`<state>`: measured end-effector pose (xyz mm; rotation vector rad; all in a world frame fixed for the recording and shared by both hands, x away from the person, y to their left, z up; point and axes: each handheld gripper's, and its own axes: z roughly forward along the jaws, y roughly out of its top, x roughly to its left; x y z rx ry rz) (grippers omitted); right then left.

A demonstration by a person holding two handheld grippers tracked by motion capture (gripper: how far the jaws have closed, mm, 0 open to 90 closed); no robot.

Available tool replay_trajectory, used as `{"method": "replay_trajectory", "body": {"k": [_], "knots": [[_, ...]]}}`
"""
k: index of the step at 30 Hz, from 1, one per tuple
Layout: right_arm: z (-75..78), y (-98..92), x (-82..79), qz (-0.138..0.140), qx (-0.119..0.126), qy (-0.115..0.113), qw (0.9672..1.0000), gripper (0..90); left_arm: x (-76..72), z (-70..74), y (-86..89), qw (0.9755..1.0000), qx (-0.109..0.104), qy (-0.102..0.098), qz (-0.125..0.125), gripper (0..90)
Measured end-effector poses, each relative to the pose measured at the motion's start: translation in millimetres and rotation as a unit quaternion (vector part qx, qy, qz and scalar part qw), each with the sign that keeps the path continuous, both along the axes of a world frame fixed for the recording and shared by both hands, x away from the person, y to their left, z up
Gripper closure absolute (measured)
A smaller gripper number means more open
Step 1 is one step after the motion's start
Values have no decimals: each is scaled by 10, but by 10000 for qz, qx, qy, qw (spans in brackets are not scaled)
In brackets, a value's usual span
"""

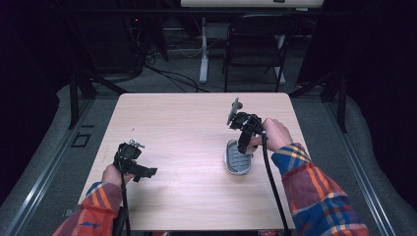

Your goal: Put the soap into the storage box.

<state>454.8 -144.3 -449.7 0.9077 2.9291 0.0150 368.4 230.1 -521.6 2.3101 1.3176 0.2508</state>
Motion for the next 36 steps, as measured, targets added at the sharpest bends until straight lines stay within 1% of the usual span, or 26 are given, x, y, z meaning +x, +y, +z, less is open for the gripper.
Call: {"method": "replay_trajectory", "body": {"k": [4,5,7,12,13,20,23,30,31,35,36], "knots": [[-20,31,2,30,7,17,10000,246,-1,1,0,10000,2,-2,-1,1],[-37,51,4,59,-21,54,10000,246,-1,0,0,10000,3,-2,-1,1],[-56,63,3,55,-5,85,9999,246,-2,2,2,10000,7,-5,-1,1],[-116,94,9,83,-18,126,9999,245,-2,1,1,10000,-1,-3,-7,1],[-132,99,9,64,23,147,9999,246,-2,1,1,10000,-1,-3,-7,1],[-216,142,16,130,33,187,9997,245,-1,2,4,10000,-15,-6,-9,0],[-232,152,15,151,15,190,9997,246,-1,4,9,10000,-33,-21,-14,0],[-324,169,8,214,-48,219,9995,245,-1,1,6,10000,-25,-15,-8,0],[-330,173,6,236,-60,187,9995,245,-1,1,4,10000,-21,-8,-7,0],[-355,191,-6,244,2,160,9996,245,-1,1,2,10000,-22,2,-16,0],[-372,208,-4,289,-66,180,9994,245,-1,-1,2,10000,-24,5,-15,0]]}}
